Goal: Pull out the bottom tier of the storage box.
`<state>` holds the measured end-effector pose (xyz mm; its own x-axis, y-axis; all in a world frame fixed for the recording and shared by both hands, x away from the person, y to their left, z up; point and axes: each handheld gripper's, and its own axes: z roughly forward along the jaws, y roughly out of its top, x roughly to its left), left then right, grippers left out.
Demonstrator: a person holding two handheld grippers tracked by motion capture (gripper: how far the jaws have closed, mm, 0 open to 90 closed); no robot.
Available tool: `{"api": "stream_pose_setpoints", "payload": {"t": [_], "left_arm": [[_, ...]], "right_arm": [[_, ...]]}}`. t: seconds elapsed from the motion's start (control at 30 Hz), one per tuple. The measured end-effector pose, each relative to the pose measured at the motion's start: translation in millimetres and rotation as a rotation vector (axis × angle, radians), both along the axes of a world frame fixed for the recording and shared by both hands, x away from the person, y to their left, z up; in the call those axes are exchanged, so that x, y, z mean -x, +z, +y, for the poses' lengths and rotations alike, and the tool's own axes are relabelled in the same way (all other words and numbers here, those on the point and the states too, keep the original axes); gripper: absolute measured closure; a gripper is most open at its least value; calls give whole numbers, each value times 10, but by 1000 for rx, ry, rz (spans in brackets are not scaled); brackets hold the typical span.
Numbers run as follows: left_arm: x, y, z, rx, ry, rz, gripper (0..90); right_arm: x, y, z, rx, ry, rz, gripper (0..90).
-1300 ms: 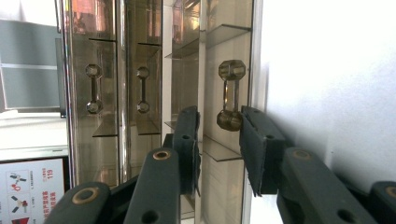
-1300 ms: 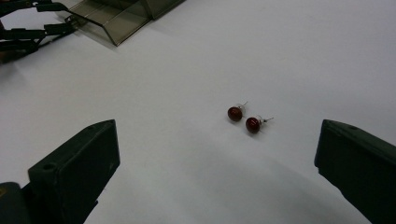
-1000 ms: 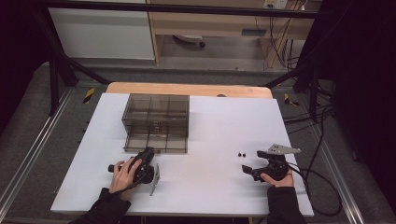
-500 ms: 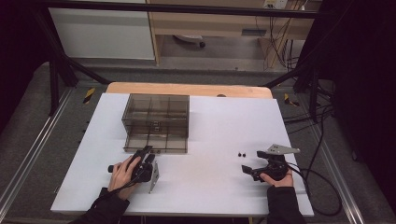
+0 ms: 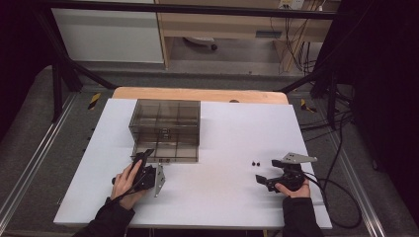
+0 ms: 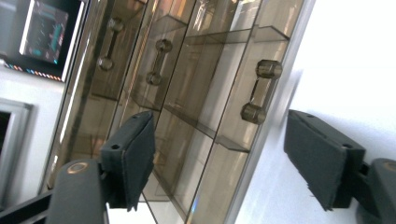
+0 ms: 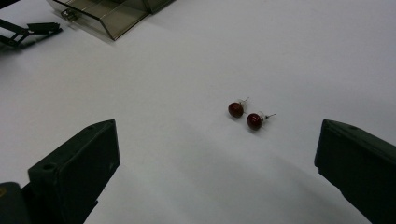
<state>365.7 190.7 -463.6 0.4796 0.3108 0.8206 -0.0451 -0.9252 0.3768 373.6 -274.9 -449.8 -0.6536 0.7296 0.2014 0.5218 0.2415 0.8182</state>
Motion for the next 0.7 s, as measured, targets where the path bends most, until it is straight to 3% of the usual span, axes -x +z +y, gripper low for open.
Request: {"api": "stream_pose_setpoints", "payload": {"t": [0.23, 0.33, 0.7], "left_arm": [[-3, 75, 75, 96, 53, 40, 202], [-4, 105, 111, 158, 74, 68, 180], [6, 198, 261, 366, 154, 241, 126]], "right_arm": [[2, 3, -1, -1, -2, -1, 6], [4, 5, -3, 0, -2, 0, 6], [5, 9, -4, -4, -4, 0, 6]]}}
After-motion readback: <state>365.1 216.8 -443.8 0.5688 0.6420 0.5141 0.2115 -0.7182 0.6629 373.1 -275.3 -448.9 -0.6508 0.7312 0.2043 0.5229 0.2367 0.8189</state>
